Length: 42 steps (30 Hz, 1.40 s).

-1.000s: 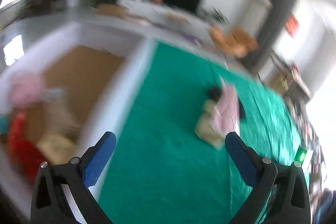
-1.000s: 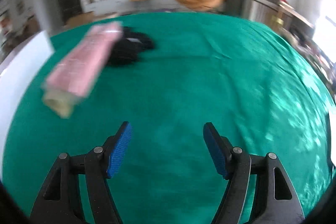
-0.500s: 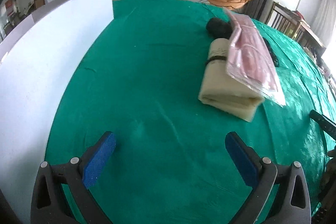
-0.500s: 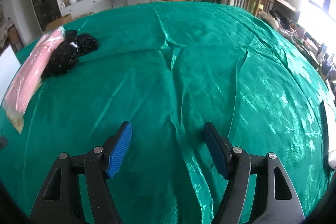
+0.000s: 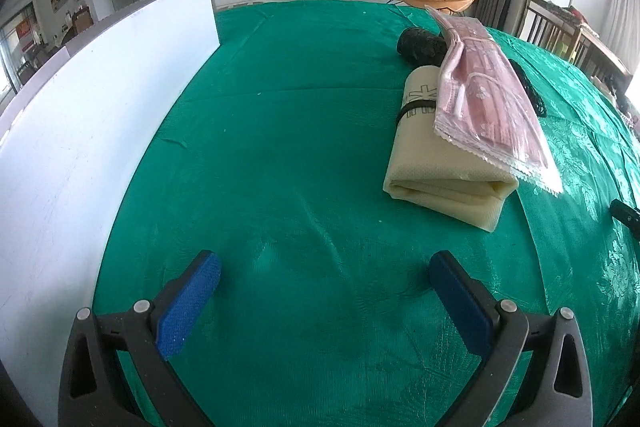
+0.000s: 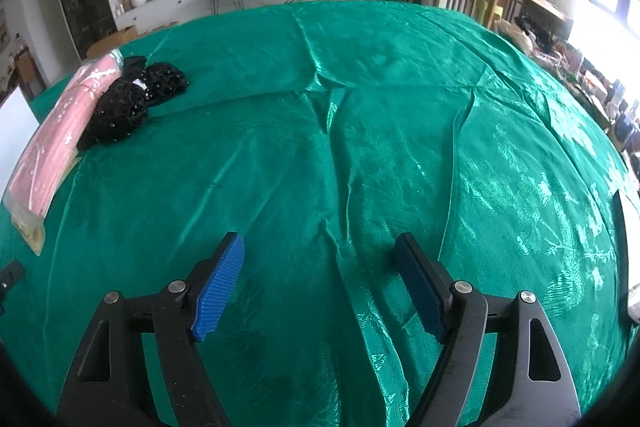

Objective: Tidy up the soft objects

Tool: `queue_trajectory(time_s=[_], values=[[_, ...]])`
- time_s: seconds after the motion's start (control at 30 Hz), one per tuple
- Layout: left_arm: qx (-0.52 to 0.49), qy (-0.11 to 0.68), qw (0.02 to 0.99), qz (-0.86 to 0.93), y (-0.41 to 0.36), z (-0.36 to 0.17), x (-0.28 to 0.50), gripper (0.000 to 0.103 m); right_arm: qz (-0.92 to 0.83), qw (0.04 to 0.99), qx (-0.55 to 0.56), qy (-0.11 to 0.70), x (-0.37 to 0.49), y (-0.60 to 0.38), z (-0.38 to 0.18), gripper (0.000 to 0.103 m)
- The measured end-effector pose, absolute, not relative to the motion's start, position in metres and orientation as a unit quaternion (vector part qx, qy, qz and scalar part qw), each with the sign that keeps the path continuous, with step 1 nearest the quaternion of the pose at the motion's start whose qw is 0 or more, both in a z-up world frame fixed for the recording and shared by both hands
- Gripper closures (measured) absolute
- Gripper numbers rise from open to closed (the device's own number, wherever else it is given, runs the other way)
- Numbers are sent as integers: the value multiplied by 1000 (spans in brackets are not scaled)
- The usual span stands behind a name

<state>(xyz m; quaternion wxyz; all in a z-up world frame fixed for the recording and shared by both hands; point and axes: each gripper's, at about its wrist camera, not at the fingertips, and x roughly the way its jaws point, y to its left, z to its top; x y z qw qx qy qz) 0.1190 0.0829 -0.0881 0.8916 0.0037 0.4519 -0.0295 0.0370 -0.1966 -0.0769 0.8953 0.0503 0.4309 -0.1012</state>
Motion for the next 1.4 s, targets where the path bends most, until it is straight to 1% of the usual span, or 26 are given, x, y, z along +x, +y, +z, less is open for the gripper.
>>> queue_trajectory(time_s=[1.23,1.33,1.4], values=[[5,455,890,-31,83,-88,120,0,-101,895,51,431,37,-196,-77,22],[10,498,866,-56,86,-81,127,1,-101,895,50,431,37,-196,-77,22],[-11,482,873,-72,91,-61,125,1,-101,895,50,431,37,-196,-77,22]])
